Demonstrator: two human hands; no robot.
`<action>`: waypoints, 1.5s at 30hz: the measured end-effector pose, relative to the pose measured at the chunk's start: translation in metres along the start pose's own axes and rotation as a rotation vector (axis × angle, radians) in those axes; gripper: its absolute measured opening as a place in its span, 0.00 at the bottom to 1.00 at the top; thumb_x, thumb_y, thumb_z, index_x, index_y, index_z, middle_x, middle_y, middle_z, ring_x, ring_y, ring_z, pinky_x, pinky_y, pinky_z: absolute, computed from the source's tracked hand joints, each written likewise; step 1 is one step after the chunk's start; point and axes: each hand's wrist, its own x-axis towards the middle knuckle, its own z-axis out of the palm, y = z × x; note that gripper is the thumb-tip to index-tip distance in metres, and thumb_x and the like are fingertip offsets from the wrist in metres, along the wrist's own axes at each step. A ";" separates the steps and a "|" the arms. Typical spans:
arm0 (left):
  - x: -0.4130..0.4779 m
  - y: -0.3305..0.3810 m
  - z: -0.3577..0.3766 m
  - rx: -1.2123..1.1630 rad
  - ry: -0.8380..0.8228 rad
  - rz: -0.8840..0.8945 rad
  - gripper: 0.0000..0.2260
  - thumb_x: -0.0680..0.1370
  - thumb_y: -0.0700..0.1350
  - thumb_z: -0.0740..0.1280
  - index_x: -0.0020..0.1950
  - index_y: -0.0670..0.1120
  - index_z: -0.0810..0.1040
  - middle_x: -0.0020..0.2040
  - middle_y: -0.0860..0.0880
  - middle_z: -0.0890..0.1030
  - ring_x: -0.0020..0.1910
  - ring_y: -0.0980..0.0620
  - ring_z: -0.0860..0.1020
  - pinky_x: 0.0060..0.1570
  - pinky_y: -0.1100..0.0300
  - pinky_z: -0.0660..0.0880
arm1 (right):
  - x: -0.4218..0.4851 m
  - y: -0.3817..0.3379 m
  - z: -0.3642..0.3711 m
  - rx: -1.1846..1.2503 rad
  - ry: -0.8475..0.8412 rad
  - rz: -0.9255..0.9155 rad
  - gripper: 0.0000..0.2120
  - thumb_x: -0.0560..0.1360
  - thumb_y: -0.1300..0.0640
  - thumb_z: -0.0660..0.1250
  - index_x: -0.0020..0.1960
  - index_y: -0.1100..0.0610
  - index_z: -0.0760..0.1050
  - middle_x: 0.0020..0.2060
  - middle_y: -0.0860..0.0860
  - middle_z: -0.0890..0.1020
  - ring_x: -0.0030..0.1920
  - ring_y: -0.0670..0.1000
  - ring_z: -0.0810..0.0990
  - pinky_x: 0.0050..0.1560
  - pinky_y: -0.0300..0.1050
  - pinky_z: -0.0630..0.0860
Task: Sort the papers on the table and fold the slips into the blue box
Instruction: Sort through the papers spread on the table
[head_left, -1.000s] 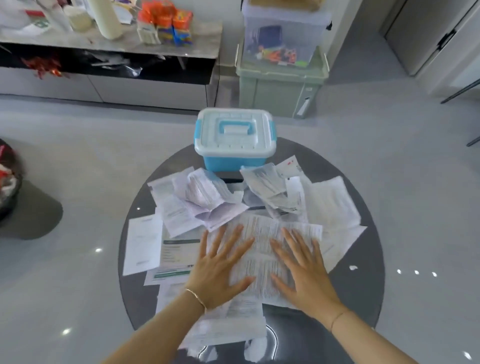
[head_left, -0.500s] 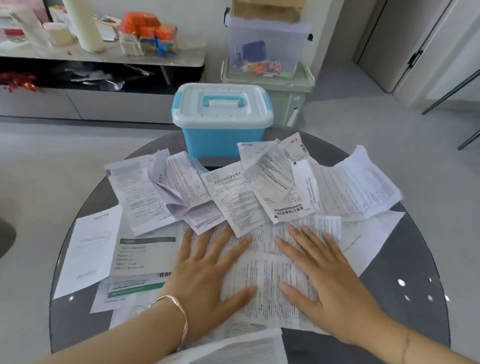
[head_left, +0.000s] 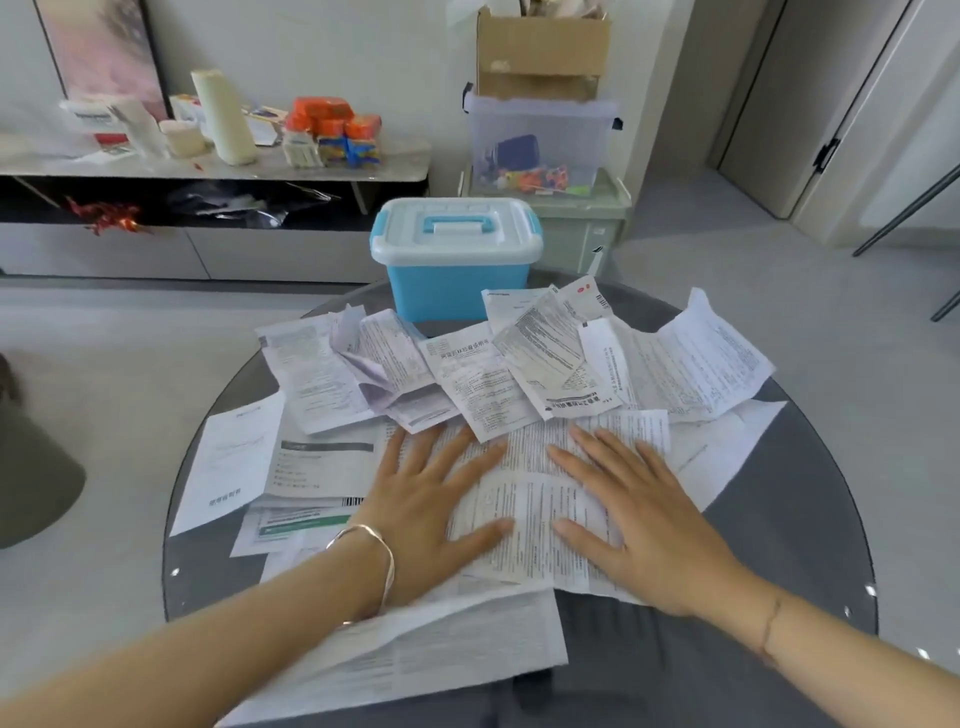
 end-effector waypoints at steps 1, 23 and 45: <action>0.000 0.000 0.001 0.012 -0.007 0.002 0.35 0.68 0.74 0.32 0.73 0.66 0.34 0.77 0.58 0.40 0.76 0.52 0.36 0.73 0.45 0.34 | 0.000 0.001 0.002 0.001 0.001 -0.003 0.34 0.73 0.29 0.40 0.76 0.38 0.38 0.75 0.39 0.35 0.72 0.38 0.29 0.74 0.46 0.31; -0.009 0.014 -0.011 -0.083 -0.067 -0.032 0.32 0.74 0.72 0.47 0.76 0.62 0.52 0.78 0.54 0.49 0.77 0.46 0.43 0.73 0.41 0.38 | -0.018 -0.007 -0.018 0.321 0.338 0.178 0.25 0.79 0.49 0.61 0.74 0.52 0.62 0.75 0.48 0.60 0.75 0.49 0.55 0.73 0.45 0.49; -0.023 0.062 -0.026 -0.063 -0.130 0.161 0.41 0.73 0.68 0.62 0.77 0.59 0.41 0.79 0.57 0.45 0.77 0.50 0.48 0.75 0.51 0.47 | -0.035 0.011 -0.060 0.614 0.172 0.200 0.20 0.78 0.67 0.56 0.59 0.47 0.77 0.44 0.45 0.82 0.44 0.42 0.77 0.44 0.29 0.69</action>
